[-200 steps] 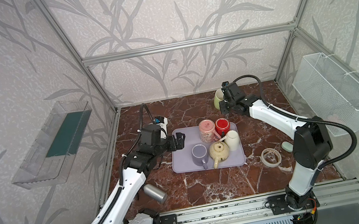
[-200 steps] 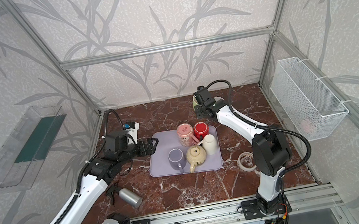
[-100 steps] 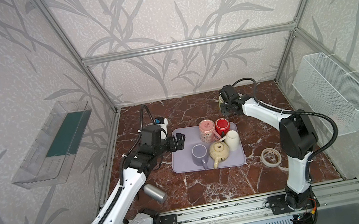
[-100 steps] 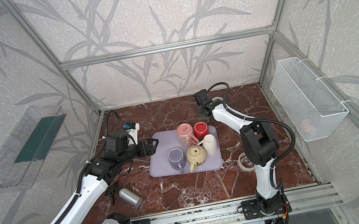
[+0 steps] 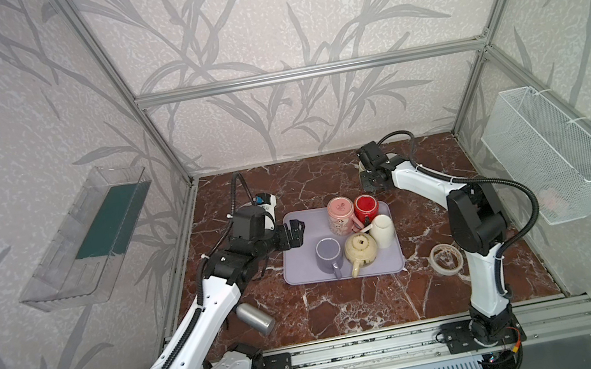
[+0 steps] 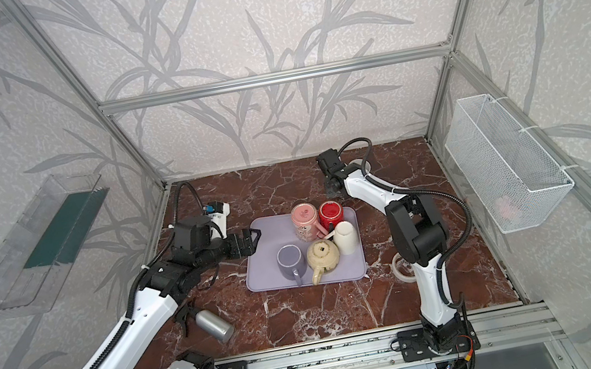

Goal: Turn the mug right side up
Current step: 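Lower the green mug upright beside the blue mug with the right gripper, then open the right gripper and lift it off the green mug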

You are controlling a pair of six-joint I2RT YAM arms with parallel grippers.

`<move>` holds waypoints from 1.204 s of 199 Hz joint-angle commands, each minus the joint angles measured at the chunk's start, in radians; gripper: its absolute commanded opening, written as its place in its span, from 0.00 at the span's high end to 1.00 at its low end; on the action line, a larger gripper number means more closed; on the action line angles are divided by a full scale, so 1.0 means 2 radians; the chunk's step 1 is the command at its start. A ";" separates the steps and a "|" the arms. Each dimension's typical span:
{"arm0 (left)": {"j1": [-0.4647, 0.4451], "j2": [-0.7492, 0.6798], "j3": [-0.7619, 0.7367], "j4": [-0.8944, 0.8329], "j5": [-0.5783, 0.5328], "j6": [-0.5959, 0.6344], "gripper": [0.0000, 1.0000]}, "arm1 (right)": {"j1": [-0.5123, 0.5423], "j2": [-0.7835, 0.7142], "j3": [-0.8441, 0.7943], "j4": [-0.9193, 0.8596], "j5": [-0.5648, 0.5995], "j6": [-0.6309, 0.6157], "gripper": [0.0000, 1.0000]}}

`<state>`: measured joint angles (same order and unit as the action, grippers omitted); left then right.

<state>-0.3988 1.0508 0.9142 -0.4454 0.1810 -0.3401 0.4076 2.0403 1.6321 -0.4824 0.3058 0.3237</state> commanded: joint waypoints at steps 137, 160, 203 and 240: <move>-0.001 0.011 -0.002 -0.004 -0.001 0.006 0.01 | -0.005 0.042 0.058 0.004 0.008 -0.003 0.94; -0.001 0.012 -0.002 -0.003 0.002 0.006 0.01 | -0.005 0.040 0.056 0.001 0.000 -0.005 0.84; -0.001 0.012 -0.002 -0.003 0.004 0.004 0.01 | -0.006 0.031 0.052 -0.004 -0.003 -0.008 0.71; -0.001 0.009 -0.003 -0.004 0.003 0.005 0.01 | -0.005 0.015 0.053 -0.013 -0.006 -0.015 0.62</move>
<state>-0.3988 1.0714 0.9142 -0.4450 0.1852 -0.3401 0.4007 2.1258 1.7061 -0.4976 0.2955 0.3103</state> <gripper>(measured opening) 0.994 0.358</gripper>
